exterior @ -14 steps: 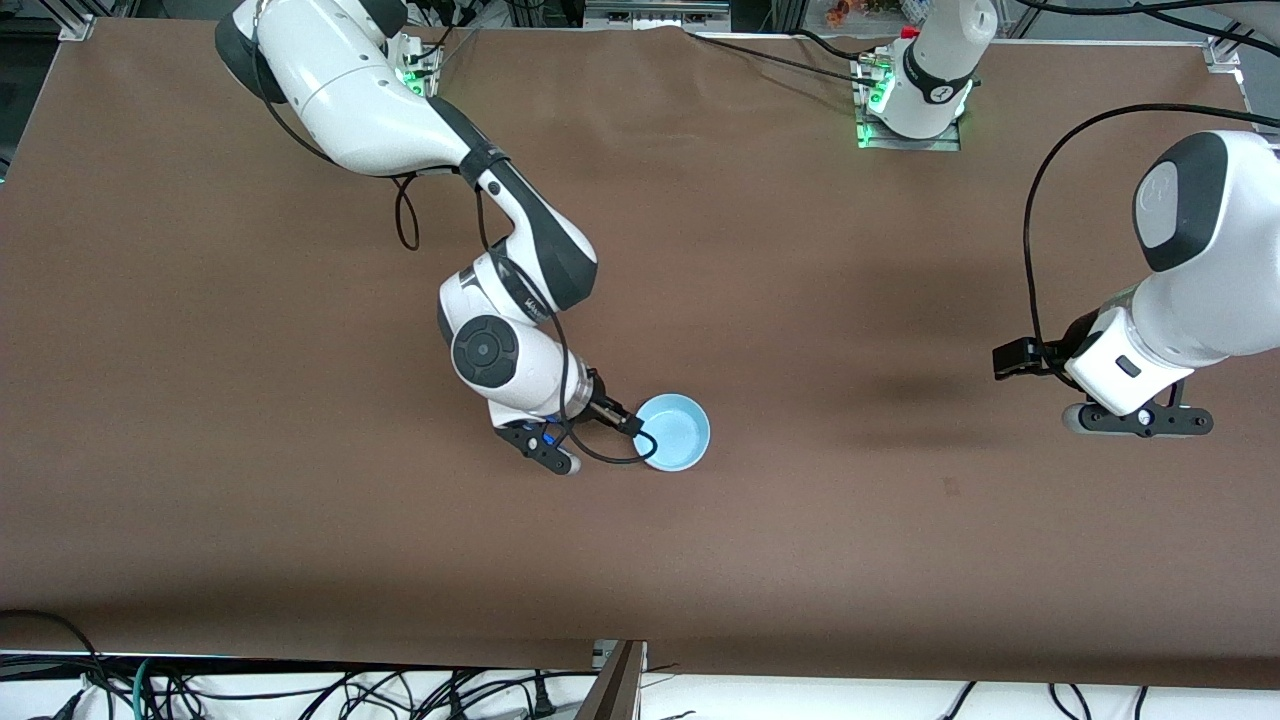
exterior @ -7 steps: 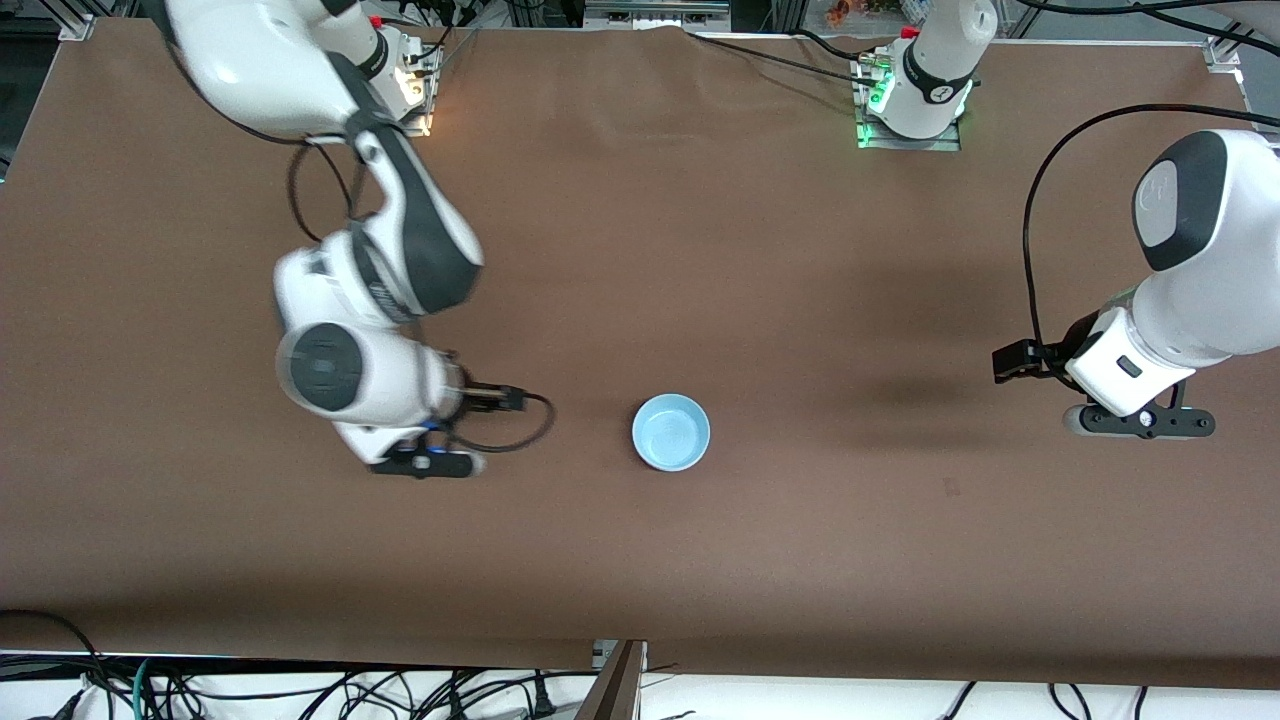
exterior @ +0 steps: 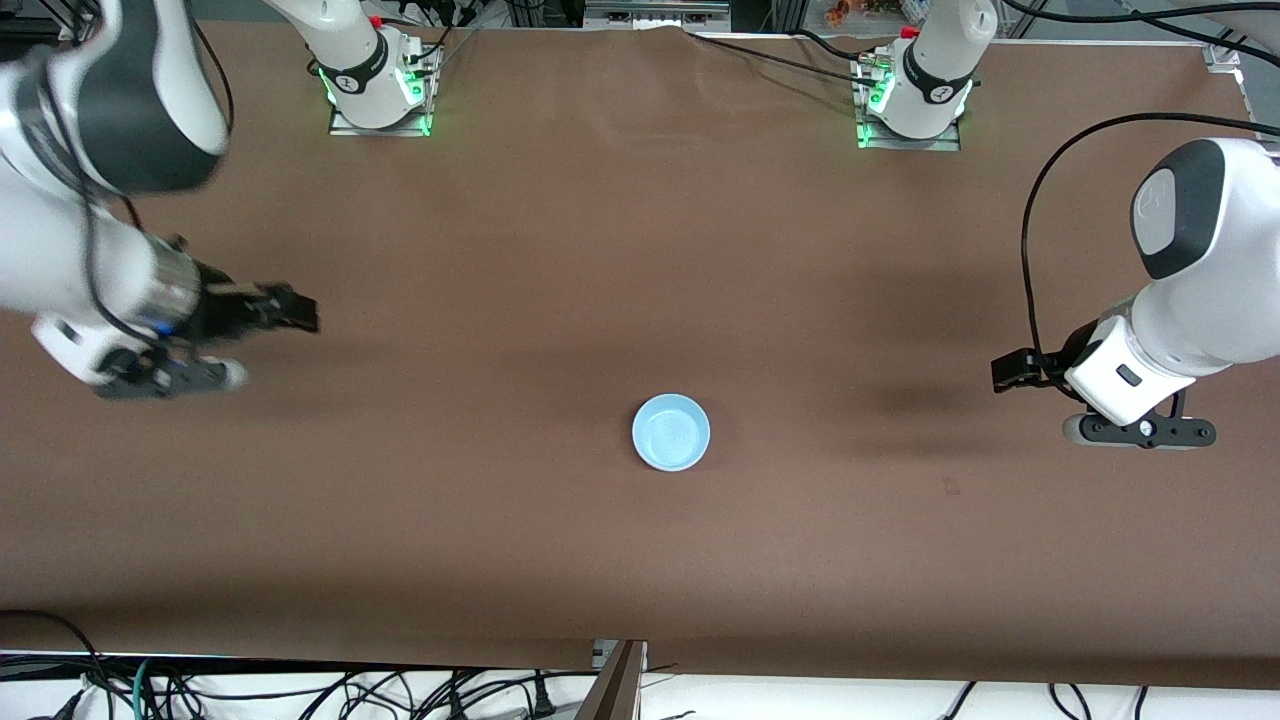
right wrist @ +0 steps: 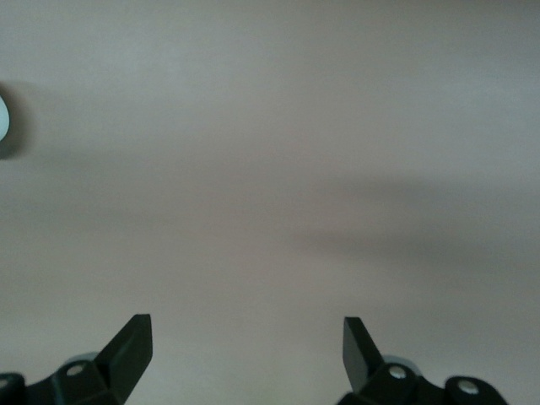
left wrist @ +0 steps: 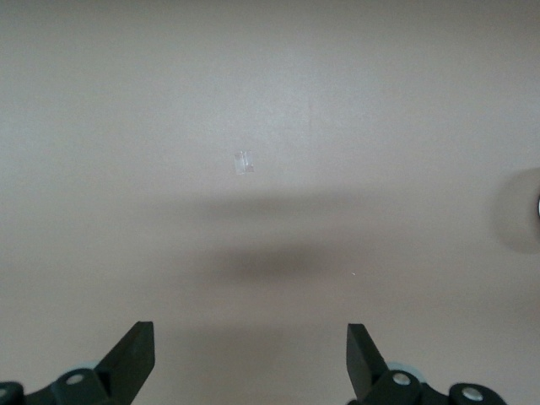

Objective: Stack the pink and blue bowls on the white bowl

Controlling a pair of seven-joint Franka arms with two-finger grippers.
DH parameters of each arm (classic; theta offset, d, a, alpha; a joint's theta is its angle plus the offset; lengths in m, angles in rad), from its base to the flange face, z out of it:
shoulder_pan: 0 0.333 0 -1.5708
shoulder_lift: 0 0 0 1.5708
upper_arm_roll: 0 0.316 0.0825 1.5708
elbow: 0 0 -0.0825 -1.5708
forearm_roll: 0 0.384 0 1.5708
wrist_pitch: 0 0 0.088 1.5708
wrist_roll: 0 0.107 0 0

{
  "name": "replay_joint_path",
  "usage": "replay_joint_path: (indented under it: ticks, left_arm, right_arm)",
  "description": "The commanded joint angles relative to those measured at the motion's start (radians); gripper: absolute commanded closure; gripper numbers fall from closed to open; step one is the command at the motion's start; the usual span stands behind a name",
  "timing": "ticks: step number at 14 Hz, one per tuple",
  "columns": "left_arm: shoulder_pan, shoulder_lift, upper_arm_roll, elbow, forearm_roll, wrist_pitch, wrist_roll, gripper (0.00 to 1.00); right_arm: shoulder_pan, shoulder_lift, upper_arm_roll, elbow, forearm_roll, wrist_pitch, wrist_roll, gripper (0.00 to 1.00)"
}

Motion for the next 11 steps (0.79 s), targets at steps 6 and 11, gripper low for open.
replay_joint_path:
  ticks: [6, 11]
  left_arm:
    - [-0.004, 0.019, 0.001, 0.034, 0.015, -0.006, 0.008, 0.00]
    - [-0.004, 0.019, 0.001, 0.034, 0.015, -0.006, 0.008, 0.00]
  right_arm:
    - [-0.022, -0.210, -0.043, -0.103, -0.081, -0.103, -0.022, 0.00]
    - [-0.037, -0.209, -0.043, -0.109, -0.076, -0.142, -0.061, 0.00]
